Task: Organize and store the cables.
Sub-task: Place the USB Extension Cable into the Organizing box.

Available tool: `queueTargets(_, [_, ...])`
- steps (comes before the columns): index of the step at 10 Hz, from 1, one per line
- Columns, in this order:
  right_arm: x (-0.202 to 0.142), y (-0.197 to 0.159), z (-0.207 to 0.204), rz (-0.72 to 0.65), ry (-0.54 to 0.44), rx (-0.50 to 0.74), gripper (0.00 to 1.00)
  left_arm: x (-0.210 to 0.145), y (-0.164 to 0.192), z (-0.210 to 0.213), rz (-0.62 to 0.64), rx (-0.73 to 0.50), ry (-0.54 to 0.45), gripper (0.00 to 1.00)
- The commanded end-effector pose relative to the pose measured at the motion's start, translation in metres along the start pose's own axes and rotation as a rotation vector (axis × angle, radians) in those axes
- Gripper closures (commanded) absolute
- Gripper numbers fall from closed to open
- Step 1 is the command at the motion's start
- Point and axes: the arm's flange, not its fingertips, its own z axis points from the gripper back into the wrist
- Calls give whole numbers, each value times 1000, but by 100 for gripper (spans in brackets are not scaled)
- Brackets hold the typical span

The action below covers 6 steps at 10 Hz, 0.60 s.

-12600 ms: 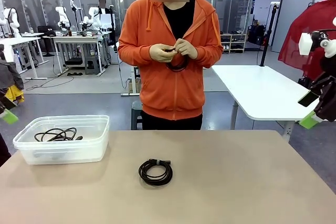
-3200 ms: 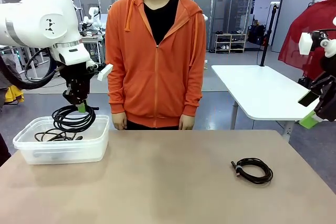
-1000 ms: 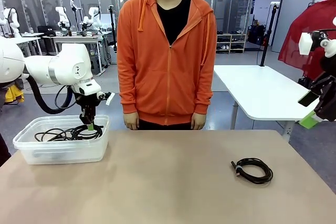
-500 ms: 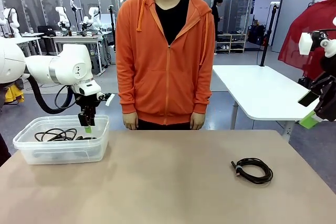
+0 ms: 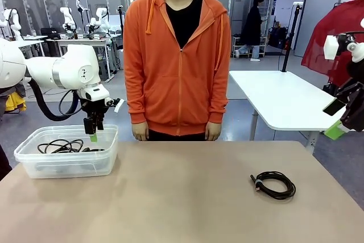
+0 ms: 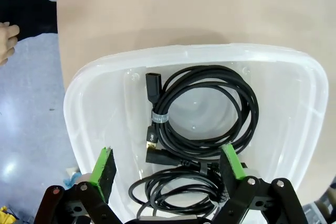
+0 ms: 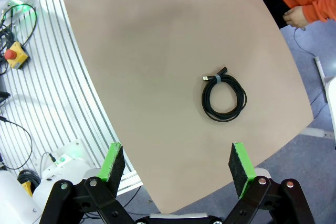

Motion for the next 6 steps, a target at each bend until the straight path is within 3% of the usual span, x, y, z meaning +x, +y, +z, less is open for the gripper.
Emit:
queueTargets(1, [2, 0, 1, -9, 6, 1, 0, 1, 1, -3, -14, 3, -11, 8])
queueTargets(6, [2, 0, 1, -9, 6, 1, 0, 1, 1, -3, -14, 3, -11, 8])
